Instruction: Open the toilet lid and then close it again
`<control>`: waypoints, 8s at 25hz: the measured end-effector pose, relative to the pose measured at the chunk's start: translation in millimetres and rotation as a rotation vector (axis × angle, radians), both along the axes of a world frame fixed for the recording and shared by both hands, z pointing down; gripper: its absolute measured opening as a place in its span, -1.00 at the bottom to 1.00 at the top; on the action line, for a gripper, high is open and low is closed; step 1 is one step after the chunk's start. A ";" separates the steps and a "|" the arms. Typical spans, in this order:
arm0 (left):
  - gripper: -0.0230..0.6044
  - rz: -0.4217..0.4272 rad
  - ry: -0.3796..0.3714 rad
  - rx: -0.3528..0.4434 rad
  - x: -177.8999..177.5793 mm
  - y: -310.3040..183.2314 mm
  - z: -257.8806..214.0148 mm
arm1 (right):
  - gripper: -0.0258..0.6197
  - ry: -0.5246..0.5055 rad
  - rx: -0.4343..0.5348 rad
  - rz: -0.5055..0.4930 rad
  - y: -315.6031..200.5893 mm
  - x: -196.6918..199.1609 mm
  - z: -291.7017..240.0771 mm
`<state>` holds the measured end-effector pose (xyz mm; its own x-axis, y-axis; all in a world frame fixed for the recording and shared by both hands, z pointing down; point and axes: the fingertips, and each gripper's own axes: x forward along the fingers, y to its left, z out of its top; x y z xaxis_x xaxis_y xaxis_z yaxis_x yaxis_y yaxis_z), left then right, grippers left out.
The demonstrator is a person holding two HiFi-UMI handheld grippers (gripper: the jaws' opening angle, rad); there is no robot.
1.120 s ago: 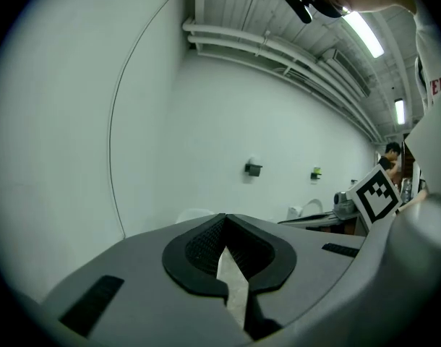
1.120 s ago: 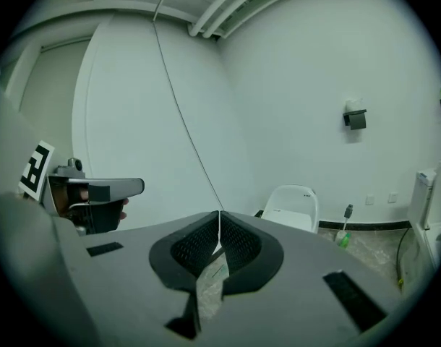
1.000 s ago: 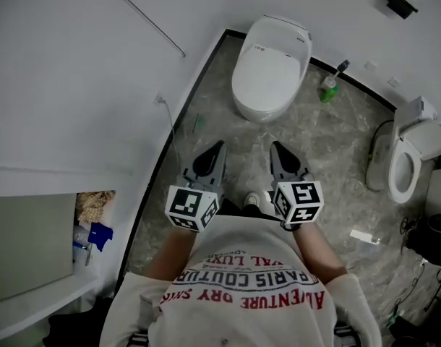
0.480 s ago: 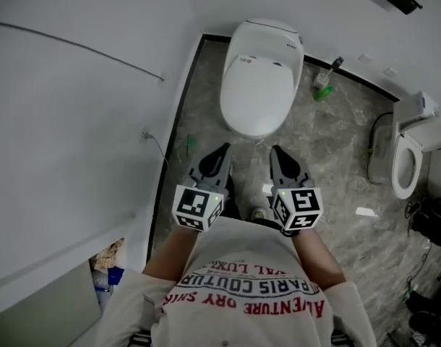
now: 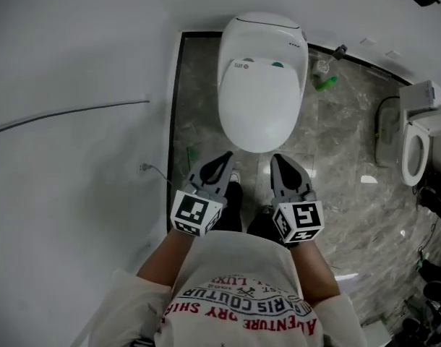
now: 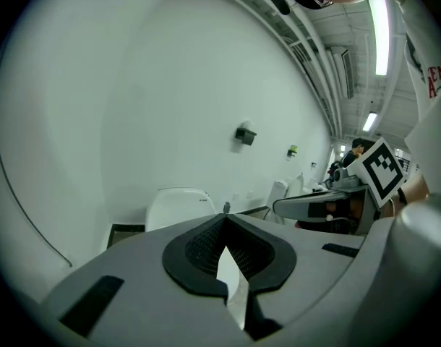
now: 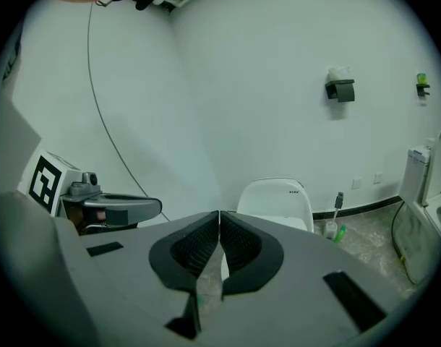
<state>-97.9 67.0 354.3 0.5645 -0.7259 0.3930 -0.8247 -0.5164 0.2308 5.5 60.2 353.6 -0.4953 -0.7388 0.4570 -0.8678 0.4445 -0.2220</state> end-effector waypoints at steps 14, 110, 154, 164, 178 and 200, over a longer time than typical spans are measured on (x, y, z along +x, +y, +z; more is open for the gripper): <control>-0.91 0.054 0.001 -0.046 19.0 -16.4 166.1 | -0.87 0.147 -0.025 -0.081 -24.0 22.6 161.3; -0.76 0.534 -0.809 0.494 90.3 -173.7 97.4 | -0.81 1.108 0.318 -0.503 -157.4 35.4 97.2; -0.74 0.638 -0.746 0.416 100.1 -452.9 31.1 | -0.81 0.939 0.283 -0.549 -440.4 44.7 27.9; -0.73 0.658 -0.702 0.373 104.5 -504.8 40.7 | -0.81 0.917 0.218 -0.547 -493.2 49.1 37.5; -0.70 0.635 -0.666 0.350 103.1 -529.6 48.0 | -0.81 0.878 0.176 -0.545 -518.3 49.0 43.8; -0.66 0.160 -0.208 0.379 79.0 -437.7 -95.0 | -0.81 0.342 0.277 -0.102 -424.4 77.6 -80.7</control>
<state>-18.9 -370.6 259.3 0.6185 -0.7504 0.2334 -0.7364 -0.6571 -0.1610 83.1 -364.2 272.8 -0.4264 -0.8116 0.3994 -0.8194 0.5336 0.2095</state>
